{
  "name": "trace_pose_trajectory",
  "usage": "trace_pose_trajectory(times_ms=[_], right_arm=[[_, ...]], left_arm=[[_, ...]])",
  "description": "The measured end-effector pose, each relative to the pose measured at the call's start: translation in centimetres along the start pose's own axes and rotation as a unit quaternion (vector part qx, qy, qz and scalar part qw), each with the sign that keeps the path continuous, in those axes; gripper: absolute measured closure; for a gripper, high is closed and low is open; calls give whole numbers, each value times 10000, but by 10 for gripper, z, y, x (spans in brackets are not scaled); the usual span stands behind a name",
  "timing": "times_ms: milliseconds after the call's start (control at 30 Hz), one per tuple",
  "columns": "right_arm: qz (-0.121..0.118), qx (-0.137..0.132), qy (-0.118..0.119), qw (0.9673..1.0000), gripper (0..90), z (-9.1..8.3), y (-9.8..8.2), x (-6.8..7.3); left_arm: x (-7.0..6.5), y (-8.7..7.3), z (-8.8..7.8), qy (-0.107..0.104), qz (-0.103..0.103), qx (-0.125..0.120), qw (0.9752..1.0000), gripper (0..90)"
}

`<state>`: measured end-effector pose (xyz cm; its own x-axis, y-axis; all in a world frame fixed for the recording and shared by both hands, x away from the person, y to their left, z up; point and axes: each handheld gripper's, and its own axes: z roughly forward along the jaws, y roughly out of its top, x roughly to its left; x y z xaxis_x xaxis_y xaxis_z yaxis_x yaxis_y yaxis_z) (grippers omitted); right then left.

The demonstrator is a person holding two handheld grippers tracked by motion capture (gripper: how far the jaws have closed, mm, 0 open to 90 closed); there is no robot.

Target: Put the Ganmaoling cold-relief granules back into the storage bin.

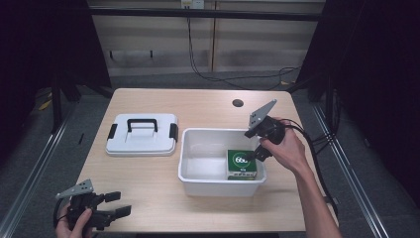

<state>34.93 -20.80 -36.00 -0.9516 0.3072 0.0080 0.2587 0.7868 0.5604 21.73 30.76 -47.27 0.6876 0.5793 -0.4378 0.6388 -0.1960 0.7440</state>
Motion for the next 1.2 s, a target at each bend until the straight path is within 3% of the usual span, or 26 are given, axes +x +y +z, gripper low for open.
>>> trace_pose_trajectory(times_ms=[233,700,1200], right_arm=[[158,-477,32,9987,191,-12,-13,2],[315,-828,-138,9960,202,-24,-29,11],[587,-1304,-482,9886,211,-39,-62,19]], left_arm=[[0,0,0,-5,-9,2,10000,160],[0,0,0,11,4,-5,10000,161],[-1,0,0,19,6,-4,10000,160]])
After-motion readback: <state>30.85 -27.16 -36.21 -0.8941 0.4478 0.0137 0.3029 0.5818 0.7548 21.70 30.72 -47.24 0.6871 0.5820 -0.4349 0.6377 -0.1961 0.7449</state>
